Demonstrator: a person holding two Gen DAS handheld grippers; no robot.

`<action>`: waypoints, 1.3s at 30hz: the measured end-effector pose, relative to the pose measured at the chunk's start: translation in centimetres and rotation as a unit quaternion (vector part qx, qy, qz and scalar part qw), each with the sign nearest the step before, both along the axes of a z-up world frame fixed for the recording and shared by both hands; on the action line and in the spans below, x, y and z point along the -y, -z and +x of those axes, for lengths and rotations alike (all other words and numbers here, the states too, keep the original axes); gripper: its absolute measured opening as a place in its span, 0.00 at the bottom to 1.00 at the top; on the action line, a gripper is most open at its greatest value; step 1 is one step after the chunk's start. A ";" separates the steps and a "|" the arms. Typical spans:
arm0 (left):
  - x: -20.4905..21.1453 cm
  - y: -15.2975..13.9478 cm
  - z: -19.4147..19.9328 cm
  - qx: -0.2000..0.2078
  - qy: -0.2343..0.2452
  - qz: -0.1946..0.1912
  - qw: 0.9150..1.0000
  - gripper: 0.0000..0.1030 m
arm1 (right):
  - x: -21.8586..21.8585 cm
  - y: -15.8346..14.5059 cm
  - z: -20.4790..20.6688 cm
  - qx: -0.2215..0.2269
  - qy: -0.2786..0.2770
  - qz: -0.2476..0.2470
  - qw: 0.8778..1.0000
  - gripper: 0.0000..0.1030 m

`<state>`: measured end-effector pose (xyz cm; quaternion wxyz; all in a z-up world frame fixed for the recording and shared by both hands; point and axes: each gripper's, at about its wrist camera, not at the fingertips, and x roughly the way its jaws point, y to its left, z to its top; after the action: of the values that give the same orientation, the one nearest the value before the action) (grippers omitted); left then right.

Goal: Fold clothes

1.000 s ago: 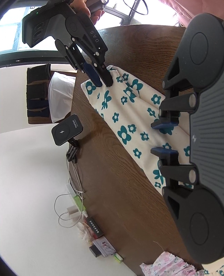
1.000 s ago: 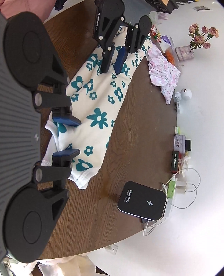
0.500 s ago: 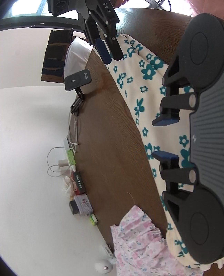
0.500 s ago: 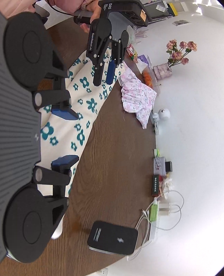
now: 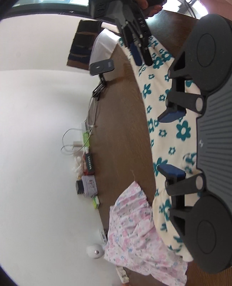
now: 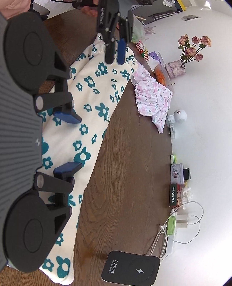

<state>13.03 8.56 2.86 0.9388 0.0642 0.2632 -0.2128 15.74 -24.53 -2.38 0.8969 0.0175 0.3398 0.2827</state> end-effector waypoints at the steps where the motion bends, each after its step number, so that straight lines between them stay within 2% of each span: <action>1: -1.5 -0.8 0.0 0.004 -0.027 -0.014 1.000 0.60 | -0.3 -0.3 -0.1 0.002 -0.004 0.005 1.000 0.51; 3: -4.4 -1.3 0.3 -0.009 -0.083 -0.028 0.996 0.64 | -1.1 -0.9 -0.2 0.008 -0.014 0.013 1.000 0.51; 5: -6.8 -1.3 0.9 -0.035 -0.124 -0.041 0.991 0.64 | -2.6 -1.4 -0.3 0.015 -0.037 0.016 0.999 0.54; 8: -9.6 -0.6 2.1 -0.084 -0.161 -0.082 0.980 0.64 | -5.7 -1.9 -0.1 0.026 -0.081 0.016 0.996 0.55; 14: -12.9 1.7 3.6 -0.150 -0.178 -0.200 0.952 0.60 | -12.6 -2.9 0.3 0.051 -0.152 0.010 0.987 0.55; 17: -13.0 2.7 4.1 -0.167 -0.177 -0.243 0.939 0.51 | -14.9 -2.7 0.9 0.050 -0.158 0.003 0.986 0.55; 19: -12.8 3.1 4.5 -0.173 -0.176 -0.252 0.936 0.39 | -16.1 -2.3 1.2 0.045 -0.158 -0.003 0.986 0.55; 21: -12.5 3.5 4.9 -0.178 -0.167 -0.261 0.934 0.11 | -16.7 -1.8 1.4 0.038 -0.154 -0.012 0.987 0.55; 25: -12.4 2.1 3.9 -0.149 -0.150 -0.245 0.946 0.08 | -16.8 -0.6 1.4 0.026 -0.144 -0.032 0.989 0.55; 26: -12.6 1.5 3.3 -0.137 -0.148 -0.242 0.949 0.08 | -16.7 -0.4 1.4 0.022 -0.143 -0.033 0.989 0.54; 29: -13.6 0.0 1.7 -0.111 -0.153 -0.253 0.949 0.08 | -16.7 0.1 1.3 0.017 -0.139 -0.032 0.990 0.54; 32: -14.3 0.3 1.0 -0.110 -0.169 -0.262 0.944 0.13 | -16.7 0.2 1.2 0.016 -0.136 -0.031 0.990 0.55; 34: -14.3 1.3 1.0 -0.133 -0.170 -0.268 0.939 0.42 | -16.7 0.2 1.3 0.015 -0.135 -0.029 0.990 0.55; 35: -14.3 1.8 1.0 -0.144 -0.170 -0.271 0.937 0.48 | -16.7 0.2 1.3 0.014 -0.135 -0.027 0.990 0.55; 39: -13.8 3.1 0.5 -0.159 -0.147 -0.291 0.932 0.55 | -16.6 0.2 1.3 0.013 -0.135 -0.025 0.990 0.55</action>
<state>13.52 22.34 -0.28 0.8830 -0.2859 0.3418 -0.1474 17.07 -7.90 -2.54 0.8549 -0.0545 0.3344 0.3929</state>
